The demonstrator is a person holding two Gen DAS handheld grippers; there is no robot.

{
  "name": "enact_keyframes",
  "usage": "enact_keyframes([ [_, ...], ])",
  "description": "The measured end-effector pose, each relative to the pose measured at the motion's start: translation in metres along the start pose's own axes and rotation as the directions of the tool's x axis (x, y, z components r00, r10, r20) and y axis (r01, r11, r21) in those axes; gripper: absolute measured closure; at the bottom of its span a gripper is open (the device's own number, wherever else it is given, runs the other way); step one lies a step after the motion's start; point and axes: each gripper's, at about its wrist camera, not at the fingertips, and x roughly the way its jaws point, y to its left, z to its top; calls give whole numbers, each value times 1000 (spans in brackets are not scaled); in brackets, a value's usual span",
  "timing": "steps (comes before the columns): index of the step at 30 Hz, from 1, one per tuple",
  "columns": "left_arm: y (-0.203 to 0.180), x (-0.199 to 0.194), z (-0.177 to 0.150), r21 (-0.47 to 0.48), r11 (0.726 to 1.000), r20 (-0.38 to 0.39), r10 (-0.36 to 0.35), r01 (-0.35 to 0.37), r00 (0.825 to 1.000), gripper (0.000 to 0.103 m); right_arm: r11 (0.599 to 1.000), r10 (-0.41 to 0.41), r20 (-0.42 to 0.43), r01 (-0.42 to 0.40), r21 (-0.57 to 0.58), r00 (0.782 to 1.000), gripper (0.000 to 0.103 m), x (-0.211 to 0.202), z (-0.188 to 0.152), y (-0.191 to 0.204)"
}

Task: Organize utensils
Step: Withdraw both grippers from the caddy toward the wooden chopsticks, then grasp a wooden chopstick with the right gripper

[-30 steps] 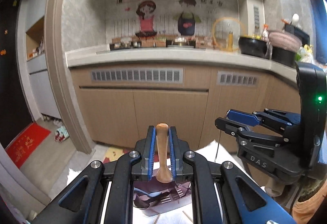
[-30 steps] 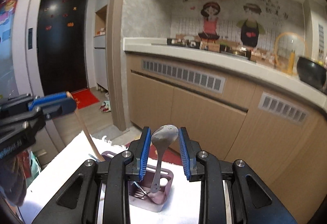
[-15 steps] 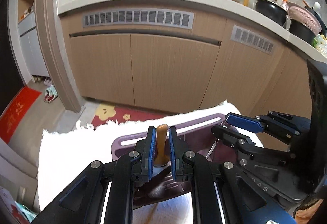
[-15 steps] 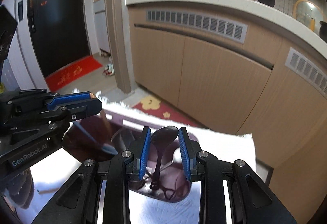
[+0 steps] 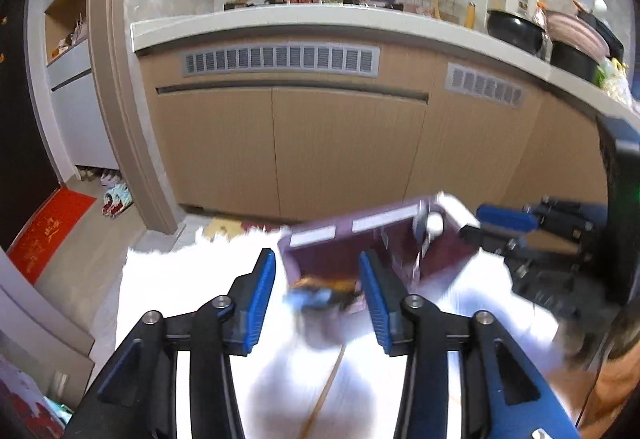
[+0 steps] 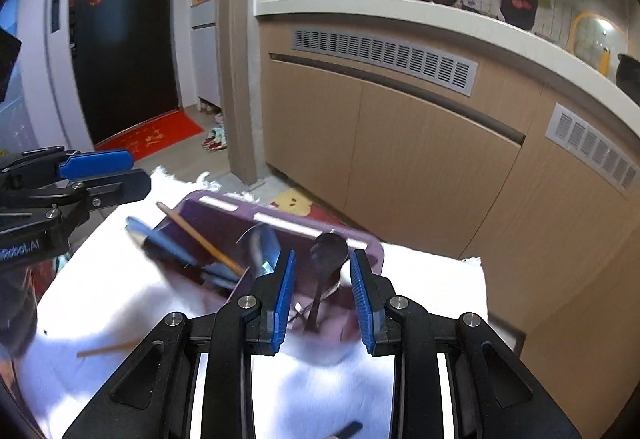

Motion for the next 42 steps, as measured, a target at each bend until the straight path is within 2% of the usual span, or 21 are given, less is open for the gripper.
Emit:
enact_keyframes([
  [3,-1,-5,-25,43,999,-56,1,2,998,59,999,19,-23,-20,-45,1000,73,-10,-19,16],
  [5,-3,-4,-41,71,997,-109,-21,29,994,57,997,29,-46,-33,-72,999,73,-14,-29,26],
  [8,-8,10,-68,117,990,-220,-53,80,974,50,993,51,-89,-60,-101,995,73,-13,-46,41],
  [11,-11,28,-89,153,985,-297,-30,79,954,50,990,60,-134,-76,-117,989,73,-5,-60,51],
  [13,-10,39,-99,145,985,-340,-38,93,940,50,990,75,-169,-94,-109,983,73,2,-70,54],
  [16,-6,55,-106,111,988,-389,-55,106,920,59,989,96,-215,-117,-88,972,73,12,-84,56],
  [18,-1,63,-109,93,991,-417,-48,96,907,69,989,104,-243,-126,-78,965,73,18,-94,56],
  [21,5,73,-113,65,994,-445,-51,89,894,77,990,114,-272,-133,-55,955,73,25,-104,53],
  [29,4,71,-111,36,996,-454,-56,81,889,77,992,124,-296,-128,5,947,73,28,-123,45],
  [34,-1,59,-120,-52,990,-479,-140,131,867,75,993,116,-280,-118,8,953,73,20,-128,46],
  [37,-5,48,-129,-118,975,-490,-220,186,843,70,993,117,-279,-119,8,953,73,15,-132,46],
  [41,-15,31,-141,-151,960,-505,-279,234,817,63,993,115,-287,-119,6,951,73,16,-133,48],
  [42,-18,26,-144,-149,959,-506,-283,241,815,63,993,116,-287,-120,5,951,73,17,-132,49],
])
